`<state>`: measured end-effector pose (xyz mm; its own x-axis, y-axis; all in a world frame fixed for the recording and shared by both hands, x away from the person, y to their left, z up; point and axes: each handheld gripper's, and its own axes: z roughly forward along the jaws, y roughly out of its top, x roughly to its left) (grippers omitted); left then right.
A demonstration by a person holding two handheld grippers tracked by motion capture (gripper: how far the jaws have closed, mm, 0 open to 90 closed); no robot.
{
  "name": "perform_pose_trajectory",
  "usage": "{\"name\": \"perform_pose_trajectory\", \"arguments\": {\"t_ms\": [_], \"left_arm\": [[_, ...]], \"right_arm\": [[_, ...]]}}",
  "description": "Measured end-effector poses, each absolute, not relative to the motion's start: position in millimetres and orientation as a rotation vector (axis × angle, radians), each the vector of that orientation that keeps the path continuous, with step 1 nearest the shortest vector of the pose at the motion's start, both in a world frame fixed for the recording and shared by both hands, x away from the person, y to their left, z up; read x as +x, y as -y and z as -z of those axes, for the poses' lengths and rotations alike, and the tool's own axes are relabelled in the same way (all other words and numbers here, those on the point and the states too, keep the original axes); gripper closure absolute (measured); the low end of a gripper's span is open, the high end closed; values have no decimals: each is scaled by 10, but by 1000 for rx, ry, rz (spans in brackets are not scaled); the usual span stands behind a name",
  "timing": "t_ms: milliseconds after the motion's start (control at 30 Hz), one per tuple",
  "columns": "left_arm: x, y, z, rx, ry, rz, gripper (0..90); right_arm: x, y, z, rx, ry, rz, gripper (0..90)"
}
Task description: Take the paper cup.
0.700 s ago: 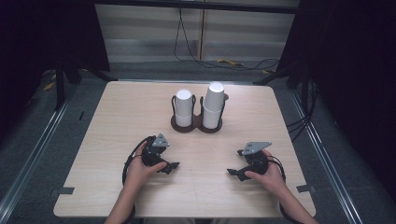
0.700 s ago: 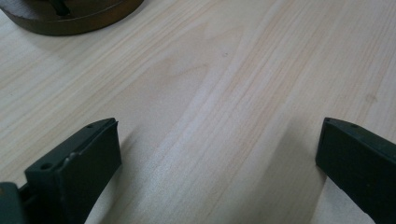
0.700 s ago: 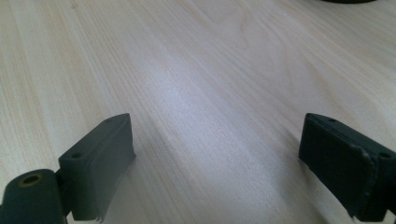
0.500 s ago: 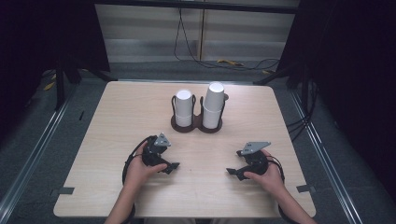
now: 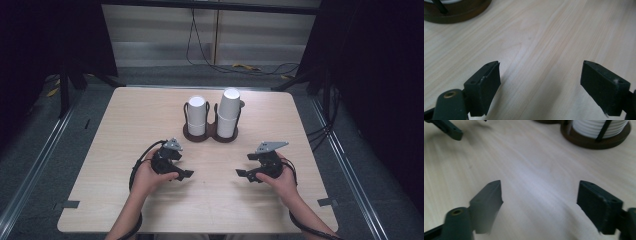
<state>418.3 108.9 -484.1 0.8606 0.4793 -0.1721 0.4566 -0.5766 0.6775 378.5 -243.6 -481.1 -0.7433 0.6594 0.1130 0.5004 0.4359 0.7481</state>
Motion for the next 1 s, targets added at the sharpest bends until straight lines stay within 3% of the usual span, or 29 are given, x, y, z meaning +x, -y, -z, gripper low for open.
{"name": "perform_pose_trajectory", "arguments": {"t_ms": [500, 1000], "left_arm": [[4599, -1129, 4141, 2322, -651, -91, 184], [4923, -1036, 3904, 2331, -677, -114, 185]], "right_arm": [[4065, 2108, 4686, 968, -2493, -1183, 194], [4194, 1984, 4643, 964, -2481, -1205, 201]]}}
